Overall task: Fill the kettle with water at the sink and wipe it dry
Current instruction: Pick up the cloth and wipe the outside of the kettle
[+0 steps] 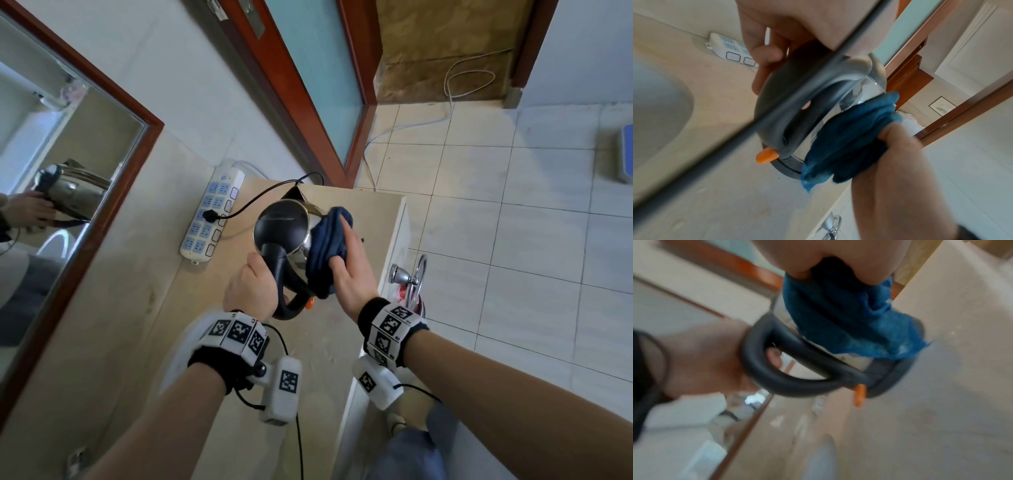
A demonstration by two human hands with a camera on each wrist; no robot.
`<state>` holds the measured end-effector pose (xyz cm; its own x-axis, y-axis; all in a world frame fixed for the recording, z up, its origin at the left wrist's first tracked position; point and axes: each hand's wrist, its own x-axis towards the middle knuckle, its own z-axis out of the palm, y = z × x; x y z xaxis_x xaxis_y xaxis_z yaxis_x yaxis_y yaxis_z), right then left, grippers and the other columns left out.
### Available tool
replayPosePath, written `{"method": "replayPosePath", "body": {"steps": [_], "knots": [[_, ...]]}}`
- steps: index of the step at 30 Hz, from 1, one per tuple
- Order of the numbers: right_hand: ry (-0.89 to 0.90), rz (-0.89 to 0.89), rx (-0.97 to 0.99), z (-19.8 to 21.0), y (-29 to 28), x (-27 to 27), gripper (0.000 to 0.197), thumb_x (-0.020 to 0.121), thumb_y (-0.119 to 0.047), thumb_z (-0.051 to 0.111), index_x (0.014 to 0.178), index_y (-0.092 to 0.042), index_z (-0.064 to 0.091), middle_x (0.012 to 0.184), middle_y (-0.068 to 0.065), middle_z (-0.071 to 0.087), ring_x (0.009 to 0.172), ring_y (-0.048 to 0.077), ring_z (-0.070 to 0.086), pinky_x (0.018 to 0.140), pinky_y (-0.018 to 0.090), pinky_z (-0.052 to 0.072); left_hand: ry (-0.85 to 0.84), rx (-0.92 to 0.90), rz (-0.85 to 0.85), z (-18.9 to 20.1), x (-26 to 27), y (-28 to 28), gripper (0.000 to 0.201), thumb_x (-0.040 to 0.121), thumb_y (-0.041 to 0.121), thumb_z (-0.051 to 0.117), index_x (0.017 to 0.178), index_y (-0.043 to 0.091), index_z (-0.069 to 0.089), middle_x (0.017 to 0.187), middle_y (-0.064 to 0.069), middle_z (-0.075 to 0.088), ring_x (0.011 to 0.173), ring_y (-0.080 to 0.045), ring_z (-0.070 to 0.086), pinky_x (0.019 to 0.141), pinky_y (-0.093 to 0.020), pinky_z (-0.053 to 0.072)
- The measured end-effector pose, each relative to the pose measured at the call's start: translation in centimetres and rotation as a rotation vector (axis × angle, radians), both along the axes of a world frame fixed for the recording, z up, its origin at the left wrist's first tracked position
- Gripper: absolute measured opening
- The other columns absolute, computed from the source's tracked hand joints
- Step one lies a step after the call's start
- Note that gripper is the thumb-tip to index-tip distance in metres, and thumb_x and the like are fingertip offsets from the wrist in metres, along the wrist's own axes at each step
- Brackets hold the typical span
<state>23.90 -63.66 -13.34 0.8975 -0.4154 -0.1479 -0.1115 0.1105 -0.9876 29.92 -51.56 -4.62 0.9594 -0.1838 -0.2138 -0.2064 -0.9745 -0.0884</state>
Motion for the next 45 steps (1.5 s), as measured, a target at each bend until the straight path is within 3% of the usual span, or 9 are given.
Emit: {"method": "replayPosePath", "body": {"steps": [3,6,9,13,18,27,34,38,45], "knots": [[0.214,0.09,0.083,-2.8,-1.3,-0.6,0.067,0.093,-0.015,0.038,0.152,-0.032,0.011,0.148,0.008,0.04,0.124,0.025,0.049,0.097,0.032,0.044,-0.017,-0.026,0.028,-0.3,0.1,0.1,0.032,0.099,0.013,0.032,0.126,-0.003,0.04,0.118,-0.023,0.059,0.107,-0.04,0.056,0.082,-0.042,0.043],[0.359,0.22,-0.119,-3.5,-2.8,-0.6,0.068,0.092,-0.018,0.042,0.152,-0.03,0.011,0.143,0.01,0.045,0.116,0.034,0.056,0.088,0.032,0.048,-0.029,-0.132,0.149,-0.4,0.2,0.0,0.03,0.101,0.018,0.024,0.117,0.003,0.046,0.113,-0.02,0.061,0.103,-0.037,0.057,0.073,-0.035,0.036],[0.384,0.204,-0.209,-2.5,-4.1,0.0,0.065,0.086,-0.017,0.051,0.148,-0.02,0.03,0.135,0.012,0.053,0.114,0.032,0.057,0.092,0.035,0.05,-0.03,-0.148,0.181,-0.3,0.2,-0.1,0.032,0.102,0.021,0.022,0.116,0.005,0.046,0.113,-0.019,0.061,0.103,-0.036,0.057,0.074,-0.034,0.035],[0.384,0.128,-0.243,-0.3,-5.8,0.1,0.046,0.08,-0.018,0.062,0.125,-0.015,0.055,0.105,0.008,0.065,0.102,0.03,0.062,0.081,0.028,0.049,0.016,-0.095,0.162,0.4,0.4,0.1,0.037,0.102,0.024,0.019,0.117,0.007,0.047,0.116,-0.018,0.06,0.106,-0.035,0.056,0.079,-0.038,0.038],[0.258,0.1,-0.332,5.0,-7.5,0.7,0.031,0.076,-0.028,0.066,0.105,-0.018,0.064,0.093,0.005,0.069,0.09,0.026,0.064,0.083,0.036,0.054,-0.068,-0.085,0.208,2.7,0.9,1.2,0.044,0.097,0.037,0.02,0.09,0.016,0.059,0.091,-0.009,0.061,0.079,-0.026,0.051,0.074,-0.034,0.038],[-0.009,0.24,-0.647,19.9,-10.0,6.0,0.036,0.079,-0.025,0.068,0.114,-0.02,0.062,0.093,-0.003,0.06,0.087,0.016,0.054,0.077,0.021,0.038,-0.372,-0.201,0.071,13.7,2.6,5.8,0.036,0.095,0.033,0.034,0.09,0.011,0.061,0.092,-0.012,0.06,0.085,-0.033,0.06,0.077,-0.041,0.05],[-0.159,0.426,-0.798,29.4,-5.0,9.4,0.047,0.073,-0.027,0.072,0.114,-0.016,0.05,0.093,-0.001,0.057,0.083,0.02,0.056,0.061,0.02,0.04,-0.562,-0.056,0.042,20.2,1.8,12.1,0.029,0.093,0.033,0.038,0.092,0.015,0.062,0.094,-0.005,0.065,0.082,-0.029,0.061,0.07,-0.034,0.048],[-0.235,0.588,-0.903,32.9,0.2,9.7,0.041,0.072,-0.022,0.073,0.109,-0.014,0.057,0.093,0.003,0.062,0.087,0.024,0.06,0.074,0.027,0.048,-0.544,0.033,0.106,22.0,-0.4,16.9,0.03,0.092,0.033,0.036,0.09,0.017,0.062,0.093,-0.006,0.064,0.079,-0.025,0.058,0.068,-0.033,0.047],[-0.406,0.828,-0.942,35.2,11.6,7.5,0.035,0.073,-0.017,0.072,0.107,-0.017,0.065,0.089,0.002,0.064,0.083,0.021,0.061,0.072,0.022,0.045,-0.458,0.088,0.278,23.2,-7.2,25.6,0.029,0.093,0.035,0.038,0.087,0.018,0.061,0.082,-0.001,0.063,0.073,-0.023,0.058,0.065,-0.029,0.046]]}}
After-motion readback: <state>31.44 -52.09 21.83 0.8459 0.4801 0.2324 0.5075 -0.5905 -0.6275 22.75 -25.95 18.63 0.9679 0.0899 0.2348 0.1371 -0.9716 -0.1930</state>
